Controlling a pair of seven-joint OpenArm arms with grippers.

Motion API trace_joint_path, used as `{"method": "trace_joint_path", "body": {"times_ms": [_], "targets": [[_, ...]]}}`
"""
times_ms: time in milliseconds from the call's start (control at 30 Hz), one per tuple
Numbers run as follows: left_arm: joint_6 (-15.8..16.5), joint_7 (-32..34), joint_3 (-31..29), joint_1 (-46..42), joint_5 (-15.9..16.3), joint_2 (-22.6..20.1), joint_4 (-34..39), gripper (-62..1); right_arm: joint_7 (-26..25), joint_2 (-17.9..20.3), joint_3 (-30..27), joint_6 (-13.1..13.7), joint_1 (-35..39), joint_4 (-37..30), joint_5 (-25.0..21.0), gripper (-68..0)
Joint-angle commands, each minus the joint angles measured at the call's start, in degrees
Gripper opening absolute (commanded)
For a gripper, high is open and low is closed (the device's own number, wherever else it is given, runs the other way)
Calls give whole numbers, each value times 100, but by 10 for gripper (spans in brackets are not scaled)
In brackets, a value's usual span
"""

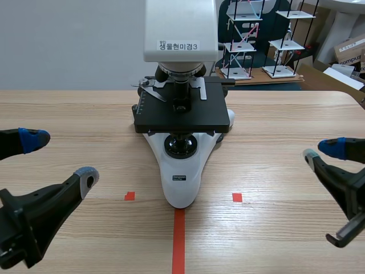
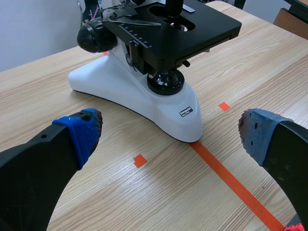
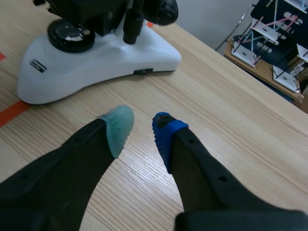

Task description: Point at the fine focus knob

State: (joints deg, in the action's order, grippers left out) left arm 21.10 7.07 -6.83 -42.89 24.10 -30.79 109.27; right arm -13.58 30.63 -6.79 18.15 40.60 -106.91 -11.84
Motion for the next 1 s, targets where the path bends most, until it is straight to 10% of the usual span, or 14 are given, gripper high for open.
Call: {"method": "trace_joint_path", "body": {"times_ms": [0,367,600,967], "targets": [[7,81,-26,-9,52,13,105,-13,-87,28,-33,-111,-203,149,-39,-599],[7,81,-26,-9,52,13,105,-13,-627,28,-31,-352,-1620,1794,-39,-671],[7,81,-26,-9,55,13,105,-13,-789,28,24,428,-2837,3060,-7,-671],[7,81,-26,-9,55,13,105,-13,-1471,9,822,688,-4391,4227,741,-671]]}}
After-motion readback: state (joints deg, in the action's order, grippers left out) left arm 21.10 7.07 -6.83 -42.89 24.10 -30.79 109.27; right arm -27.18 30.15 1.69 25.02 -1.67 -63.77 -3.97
